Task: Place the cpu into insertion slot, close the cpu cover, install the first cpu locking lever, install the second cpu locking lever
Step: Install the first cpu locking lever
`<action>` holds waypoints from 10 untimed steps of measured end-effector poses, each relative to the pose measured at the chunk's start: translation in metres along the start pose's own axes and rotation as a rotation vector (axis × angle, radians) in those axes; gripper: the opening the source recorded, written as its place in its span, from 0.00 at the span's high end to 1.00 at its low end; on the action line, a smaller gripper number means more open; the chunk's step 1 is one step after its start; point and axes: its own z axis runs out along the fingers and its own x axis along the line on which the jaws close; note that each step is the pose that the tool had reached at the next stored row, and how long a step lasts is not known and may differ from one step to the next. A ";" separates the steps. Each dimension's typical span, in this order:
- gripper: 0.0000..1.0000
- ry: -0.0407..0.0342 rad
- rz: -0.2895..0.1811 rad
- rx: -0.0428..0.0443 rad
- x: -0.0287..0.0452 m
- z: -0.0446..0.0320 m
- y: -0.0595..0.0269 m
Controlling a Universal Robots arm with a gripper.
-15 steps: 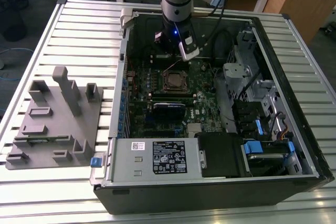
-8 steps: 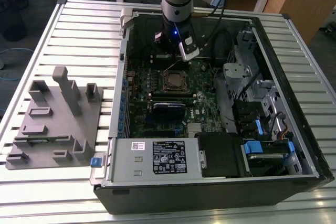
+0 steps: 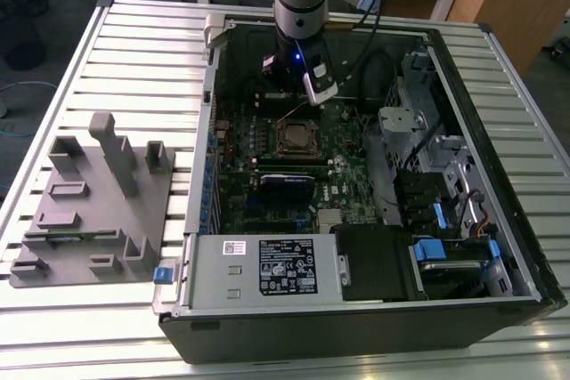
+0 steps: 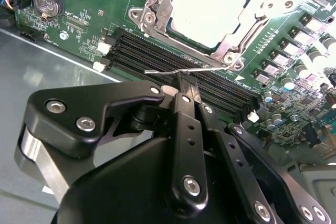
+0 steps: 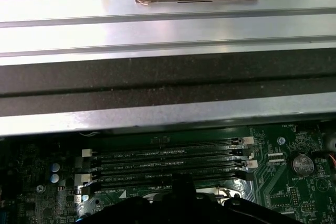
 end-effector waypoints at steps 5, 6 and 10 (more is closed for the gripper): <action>0.89 -0.0003 0.000 -0.0007 0.0000 0.0008 -0.0001; 0.89 -0.0003 0.000 -0.0007 0.0000 0.0012 -0.0002; 0.89 -0.0001 0.000 -0.0002 0.0001 0.0027 -0.0007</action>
